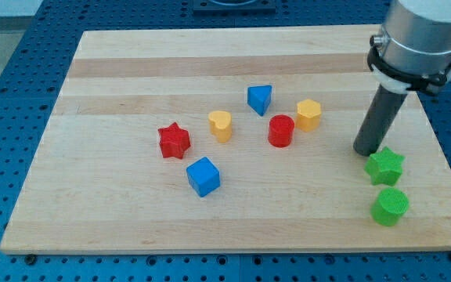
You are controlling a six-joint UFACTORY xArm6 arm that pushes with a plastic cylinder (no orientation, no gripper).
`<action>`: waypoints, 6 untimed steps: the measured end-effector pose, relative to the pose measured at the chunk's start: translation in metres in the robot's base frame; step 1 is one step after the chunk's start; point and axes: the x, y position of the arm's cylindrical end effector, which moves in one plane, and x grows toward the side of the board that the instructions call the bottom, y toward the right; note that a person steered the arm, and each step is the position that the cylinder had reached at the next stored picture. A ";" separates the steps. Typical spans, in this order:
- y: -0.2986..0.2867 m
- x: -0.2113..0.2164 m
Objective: Push the green star into the green circle
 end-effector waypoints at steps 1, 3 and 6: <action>0.021 -0.013; 0.042 0.001; 0.011 0.030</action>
